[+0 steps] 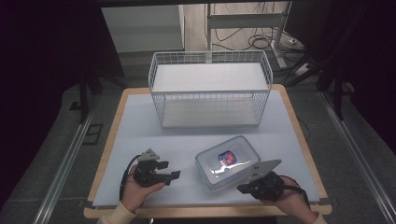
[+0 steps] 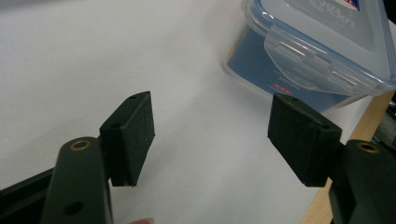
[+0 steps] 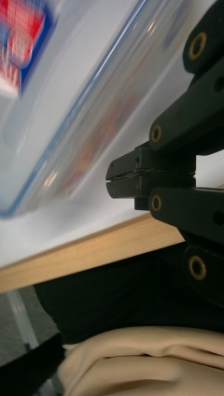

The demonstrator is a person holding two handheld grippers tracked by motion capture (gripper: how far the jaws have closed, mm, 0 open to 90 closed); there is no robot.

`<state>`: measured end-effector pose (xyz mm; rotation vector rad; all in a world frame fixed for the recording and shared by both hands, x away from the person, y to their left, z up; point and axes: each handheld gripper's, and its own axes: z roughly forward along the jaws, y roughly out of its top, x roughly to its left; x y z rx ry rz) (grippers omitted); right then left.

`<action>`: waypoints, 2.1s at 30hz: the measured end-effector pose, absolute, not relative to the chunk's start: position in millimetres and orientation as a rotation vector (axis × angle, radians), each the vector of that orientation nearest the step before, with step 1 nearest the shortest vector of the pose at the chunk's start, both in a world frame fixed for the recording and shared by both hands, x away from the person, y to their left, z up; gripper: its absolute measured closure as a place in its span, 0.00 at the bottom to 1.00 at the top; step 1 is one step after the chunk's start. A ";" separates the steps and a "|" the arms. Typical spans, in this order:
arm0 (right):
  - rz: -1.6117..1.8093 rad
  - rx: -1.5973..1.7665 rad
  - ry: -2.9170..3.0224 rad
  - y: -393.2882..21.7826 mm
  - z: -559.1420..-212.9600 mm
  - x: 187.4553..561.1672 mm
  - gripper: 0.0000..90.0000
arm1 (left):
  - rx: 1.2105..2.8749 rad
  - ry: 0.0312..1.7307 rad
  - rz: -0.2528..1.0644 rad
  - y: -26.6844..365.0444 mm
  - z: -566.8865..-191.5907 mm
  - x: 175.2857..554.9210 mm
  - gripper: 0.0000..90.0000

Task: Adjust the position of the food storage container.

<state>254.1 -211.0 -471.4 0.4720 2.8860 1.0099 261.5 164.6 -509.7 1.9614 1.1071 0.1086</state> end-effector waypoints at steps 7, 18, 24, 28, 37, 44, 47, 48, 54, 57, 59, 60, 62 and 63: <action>0.961 0.395 2.935 -180.7 -479.8 256.3 1.00 | 1.957 1.115 0.108 165.6 -510.7 262.0 0.34; 0.912 0.383 2.931 -151.6 -488.7 262.7 1.00 | 1.957 1.123 0.103 167.6 -512.5 262.7 0.33; 0.931 0.415 2.894 -141.5 -490.6 266.5 1.00 | 1.965 1.123 0.105 167.1 -513.4 263.1 0.32; 0.949 0.445 2.878 -133.3 -492.0 271.7 1.00 | 1.965 1.124 0.105 167.6 -513.6 263.2 0.32; 0.958 0.487 2.845 -112.3 -493.4 282.7 1.00 | 1.966 1.127 0.105 170.1 -514.0 263.4 0.31; 0.976 0.521 2.818 -101.7 -494.8 289.8 1.00 | 1.968 1.130 0.105 170.0 -514.9 263.9 0.31; 0.981 0.517 2.815 -101.8 -494.4 289.6 1.00 | 1.967 1.129 0.106 170.3 -514.6 263.7 0.31; 0.989 0.523 2.818 -103.0 -493.8 289.4 1.00 | 1.967 1.129 0.105 170.6 -514.5 264.0 0.31; 1.053 0.512 2.837 -116.1 -487.4 281.5 1.00 | 1.958 1.131 0.106 170.7 -513.8 263.2 0.31; 1.101 0.529 2.822 -135.1 -481.7 271.5 1.00 | 1.950 1.134 0.107 171.4 -513.5 263.5 0.30; 1.146 0.574 2.788 -153.2 -475.8 268.8 1.00 | 1.949 1.135 0.106 171.8 -513.2 263.8 0.30; 1.170 0.609 2.760 -163.7 -472.3 268.8 1.00 | 1.947 1.135 0.105 171.9 -513.0 263.9 0.30; 1.223 0.682 2.710 -186.8 -466.3 270.8 1.00 | 1.947 1.136 0.103 171.9 -512.7 263.9 0.30; 1.248 0.723 2.689 -198.8 -463.8 271.8 1.00 | 1.945 1.137 0.101 171.9 -512.5 264.3 0.30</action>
